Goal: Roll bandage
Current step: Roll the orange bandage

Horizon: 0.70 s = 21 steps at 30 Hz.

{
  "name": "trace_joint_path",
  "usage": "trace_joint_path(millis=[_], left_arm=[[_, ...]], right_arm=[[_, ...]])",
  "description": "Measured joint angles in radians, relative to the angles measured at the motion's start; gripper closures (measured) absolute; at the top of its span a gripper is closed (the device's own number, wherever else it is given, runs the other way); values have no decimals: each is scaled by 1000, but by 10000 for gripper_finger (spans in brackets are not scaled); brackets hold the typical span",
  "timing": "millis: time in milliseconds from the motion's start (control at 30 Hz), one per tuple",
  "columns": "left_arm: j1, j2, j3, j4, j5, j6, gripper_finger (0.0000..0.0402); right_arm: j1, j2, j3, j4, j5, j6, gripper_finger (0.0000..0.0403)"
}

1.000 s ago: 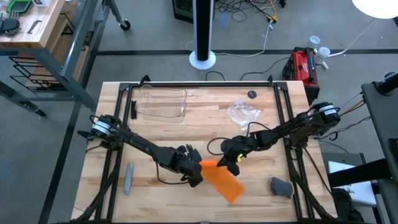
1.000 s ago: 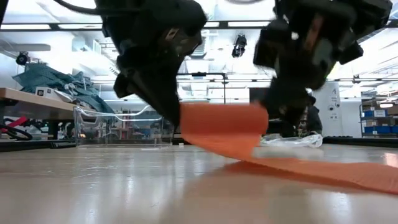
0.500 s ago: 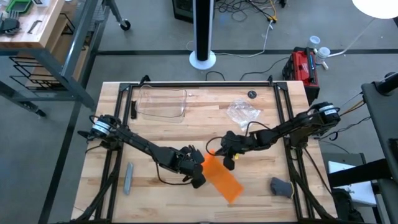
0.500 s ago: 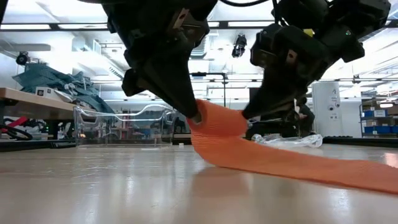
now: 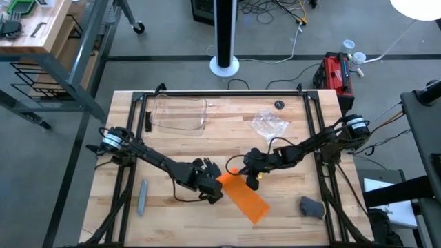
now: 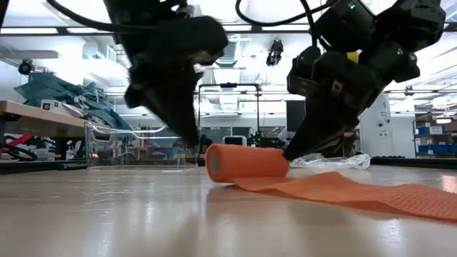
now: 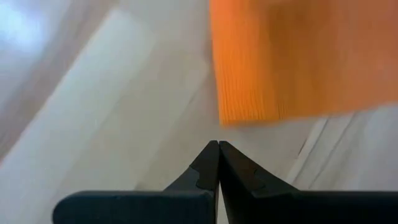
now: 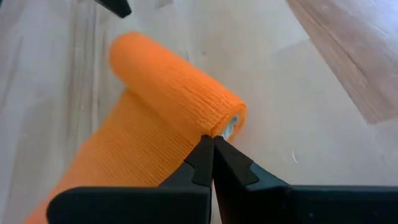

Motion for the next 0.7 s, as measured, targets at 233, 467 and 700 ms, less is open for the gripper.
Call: trace_joint_path(millis=[233,467,700], left_arm=[[4,18,0,203,-99,148,401],[14,49,-1,212,-109,175,401],[13,72,-2,240,-92,181,401]], right_arm=[[0,2,18,-5,23,-31,403],[5,2,53,-98,21,-37,391],[5,1,135,-311,22,-35,319]])
